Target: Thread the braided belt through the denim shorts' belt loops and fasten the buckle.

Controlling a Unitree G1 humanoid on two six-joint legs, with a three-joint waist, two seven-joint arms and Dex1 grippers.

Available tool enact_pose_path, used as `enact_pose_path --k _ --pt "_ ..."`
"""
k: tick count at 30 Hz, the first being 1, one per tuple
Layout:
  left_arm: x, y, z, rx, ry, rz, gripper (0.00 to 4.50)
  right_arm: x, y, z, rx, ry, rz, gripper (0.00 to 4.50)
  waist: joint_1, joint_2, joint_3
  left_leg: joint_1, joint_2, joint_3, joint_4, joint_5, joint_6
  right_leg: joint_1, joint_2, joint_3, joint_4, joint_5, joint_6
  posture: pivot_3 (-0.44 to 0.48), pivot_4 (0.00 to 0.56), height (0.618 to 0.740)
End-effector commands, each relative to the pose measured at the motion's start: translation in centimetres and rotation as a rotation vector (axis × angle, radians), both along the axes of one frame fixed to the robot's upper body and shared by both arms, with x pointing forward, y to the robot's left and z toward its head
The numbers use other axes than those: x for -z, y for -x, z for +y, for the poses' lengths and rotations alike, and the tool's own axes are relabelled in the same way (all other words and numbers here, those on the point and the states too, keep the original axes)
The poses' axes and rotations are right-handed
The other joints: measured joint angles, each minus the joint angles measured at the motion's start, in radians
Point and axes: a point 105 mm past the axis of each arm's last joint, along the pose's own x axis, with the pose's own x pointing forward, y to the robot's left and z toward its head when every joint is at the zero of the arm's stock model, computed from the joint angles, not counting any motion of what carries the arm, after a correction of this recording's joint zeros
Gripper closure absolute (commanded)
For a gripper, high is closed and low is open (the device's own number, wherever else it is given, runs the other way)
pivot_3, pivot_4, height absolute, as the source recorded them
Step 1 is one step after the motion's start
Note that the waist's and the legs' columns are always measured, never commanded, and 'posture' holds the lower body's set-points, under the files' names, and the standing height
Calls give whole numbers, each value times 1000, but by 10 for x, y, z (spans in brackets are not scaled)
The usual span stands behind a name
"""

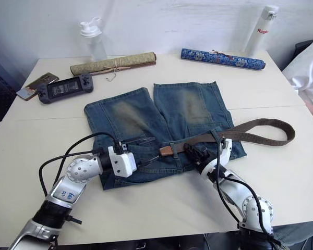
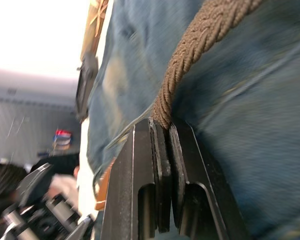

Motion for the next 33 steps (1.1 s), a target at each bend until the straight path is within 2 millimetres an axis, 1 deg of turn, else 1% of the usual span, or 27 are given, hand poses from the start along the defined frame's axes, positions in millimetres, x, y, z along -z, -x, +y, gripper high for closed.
enact_pose_path --k 1,8,13,17,19,22,27,30,33 --pt "-5 4 -3 31 -10 -68 1474 -18 5 10 -55 -30 -57 4500 2 0 0 0 0 0 0 0 0 0 0 0 0 0 0 0 150 717" --pt "2 5 -1 51 -80 -110 1474 -16 4 10 -39 -57 -31 4500 2 0 0 0 0 0 0 0 0 0 0 0 0 0 0 0 150 717" --pt "10 6 4 77 -169 -164 1474 -17 2 8 -23 -88 -17 4500 3 0 0 0 0 0 0 0 0 0 0 0 0 0 0 0 150 717" --pt "6 -8 1 20 -169 -218 1474 -18 5 11 -44 -74 -25 4500 3 0 0 0 0 0 0 -2 3 0 0 0 0 0 0 0 150 717" --pt "7 -11 -2 13 -190 -247 1474 -18 6 12 -46 -81 -27 4500 3 0 0 0 0 0 0 -2 3 0 0 0 0 0 0 0 150 717" --pt "5 -14 -5 4 -177 -258 1474 -18 7 13 -51 -77 -29 4500 1 0 0 0 0 0 0 -2 3 0 0 0 0 0 0 0 150 717" --pt "6 -12 -7 26 -177 -268 1474 -18 8 14 -53 -76 -31 4500 2 0 0 0 0 0 -1 0 0 0 0 -1 1 0 0 0 150 717" --pt "6 -9 -10 50 -179 -271 2253 -18 8 14 -51 -74 -32 4500 2 0 0 0 0 0 -1 0 0 0 0 0 1 0 0 0 150 717" --pt "9 -7 -10 65 -188 -264 3573 -19 8 13 -48 -74 -34 4500 2 0 0 0 0 0 -1 0 0 0 0 0 1 0 0 0 150 717"
